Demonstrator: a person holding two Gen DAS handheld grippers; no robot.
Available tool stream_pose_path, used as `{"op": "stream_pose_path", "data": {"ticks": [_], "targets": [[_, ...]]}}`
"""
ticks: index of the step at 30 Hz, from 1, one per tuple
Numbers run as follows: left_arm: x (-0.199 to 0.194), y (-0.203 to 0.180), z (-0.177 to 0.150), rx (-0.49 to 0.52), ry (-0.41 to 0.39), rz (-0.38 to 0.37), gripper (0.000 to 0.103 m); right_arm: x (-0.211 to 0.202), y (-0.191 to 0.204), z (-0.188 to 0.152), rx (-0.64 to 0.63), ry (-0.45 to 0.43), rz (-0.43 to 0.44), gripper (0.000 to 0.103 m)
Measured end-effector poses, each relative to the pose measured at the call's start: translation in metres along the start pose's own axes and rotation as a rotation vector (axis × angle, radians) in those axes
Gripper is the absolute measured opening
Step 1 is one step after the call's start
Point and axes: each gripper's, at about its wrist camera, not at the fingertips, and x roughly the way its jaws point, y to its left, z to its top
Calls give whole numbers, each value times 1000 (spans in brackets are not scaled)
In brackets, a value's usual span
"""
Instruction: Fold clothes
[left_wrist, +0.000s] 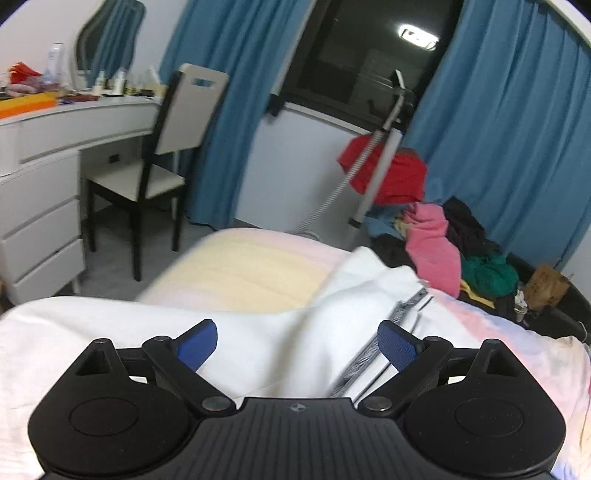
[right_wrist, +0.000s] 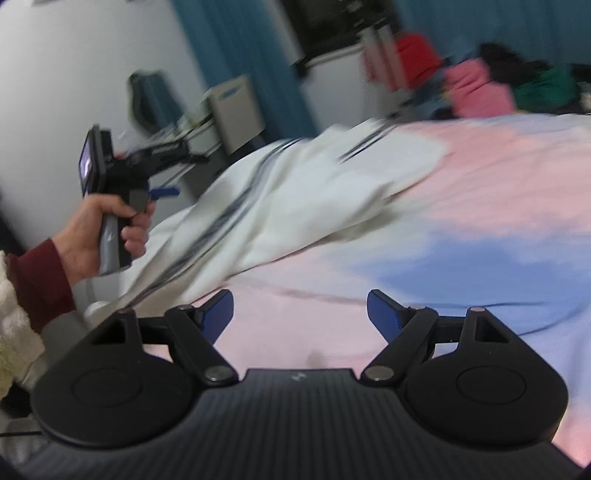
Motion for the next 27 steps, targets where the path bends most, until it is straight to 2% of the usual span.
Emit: {"op": "stream_pose_path", "data": {"ticks": [4,7,8,9,10,11,12,18,22,27], "targets": [[51,-21,11,16,27,-4,95,18,-39,-1,68,6,-10,82],[86,-31,20,20,52,-23,84,42,-52,-7,40,24,-29,82],[97,-34,23,21,61,-29,73,47,-56,-9,29,30,-41,82],[109,-37,26,22,69,-35,54,55,-60,-9,18,39,-45,82],[121,-40,29,23,77,-41,44,62,-64,-11,8,44,-46,82],[133,-44,32,24,86,-47,20,67,-67,-11,1,47,-54,82],[137,-49,33,44,85,-55,5,71,-71,-11,5,48,-58,82],[68,-100,14,291,-17,-97,2,75,-91,-4,88,23,-62,82],[-4,-133,-21,396,-92,-165,2,49,-91,1,122,-42,-68,82],[-79,-162,-89,460,-115,-240,2,17,-79,4,103,-105,-91,82]]}}
